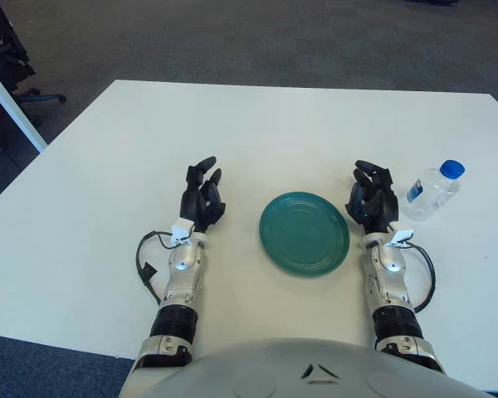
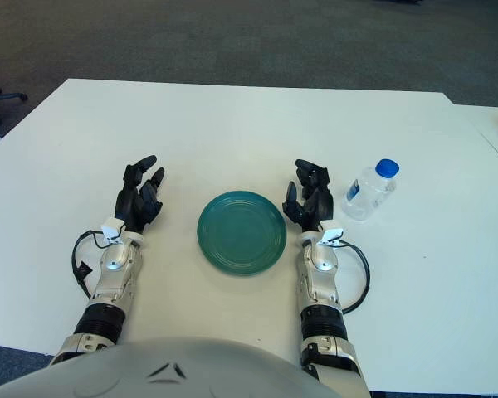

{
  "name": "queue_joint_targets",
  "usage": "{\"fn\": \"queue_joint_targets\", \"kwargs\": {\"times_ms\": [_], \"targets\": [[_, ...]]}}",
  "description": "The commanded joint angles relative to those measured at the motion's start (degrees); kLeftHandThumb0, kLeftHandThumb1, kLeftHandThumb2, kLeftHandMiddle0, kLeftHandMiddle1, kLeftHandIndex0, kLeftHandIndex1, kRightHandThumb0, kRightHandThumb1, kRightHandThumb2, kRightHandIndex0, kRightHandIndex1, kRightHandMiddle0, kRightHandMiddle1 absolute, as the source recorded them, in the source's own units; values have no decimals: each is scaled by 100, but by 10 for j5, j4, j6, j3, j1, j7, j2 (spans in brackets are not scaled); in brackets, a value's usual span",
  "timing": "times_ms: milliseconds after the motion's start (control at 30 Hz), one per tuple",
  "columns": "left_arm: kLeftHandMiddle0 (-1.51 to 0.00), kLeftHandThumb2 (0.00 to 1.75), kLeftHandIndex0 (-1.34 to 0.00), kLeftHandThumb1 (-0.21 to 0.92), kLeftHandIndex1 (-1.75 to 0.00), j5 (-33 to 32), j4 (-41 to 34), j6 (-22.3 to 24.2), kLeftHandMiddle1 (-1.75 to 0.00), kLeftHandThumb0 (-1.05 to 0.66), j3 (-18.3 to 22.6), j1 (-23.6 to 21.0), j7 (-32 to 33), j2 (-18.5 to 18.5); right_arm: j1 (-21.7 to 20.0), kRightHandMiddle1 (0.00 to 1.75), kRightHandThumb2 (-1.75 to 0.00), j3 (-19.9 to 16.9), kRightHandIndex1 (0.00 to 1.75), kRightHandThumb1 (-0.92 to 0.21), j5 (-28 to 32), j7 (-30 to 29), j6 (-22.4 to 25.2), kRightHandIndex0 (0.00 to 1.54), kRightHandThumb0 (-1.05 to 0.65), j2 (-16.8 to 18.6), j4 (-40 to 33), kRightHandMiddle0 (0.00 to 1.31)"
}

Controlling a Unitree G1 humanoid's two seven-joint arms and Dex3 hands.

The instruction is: Put the bottle into the plate.

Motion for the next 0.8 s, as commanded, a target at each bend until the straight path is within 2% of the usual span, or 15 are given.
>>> {"fn": "queue_joint_targets", "kwargs": {"times_ms": [0,333,767], "targets": [[-50,81,-5,92,-98,-7,27,17,0,-77,2,18,-4,-4,8,114,-82,1,57,-72,8,2,-6,33,-45,7,13,11],[-48,83,-4,92,-98,-19,41,6,0,-74,4,12,-15,-7,1,121,-83,-2,63,-71,13,11,-9,31,-46,3,14,12],[-49,87,-3,92,-98,-9,55,-6,0,-72,3,6,-5,-9,-7,118,-82,-3,64,-71,13,12,-8,30,-47,-2,0,9]]}}
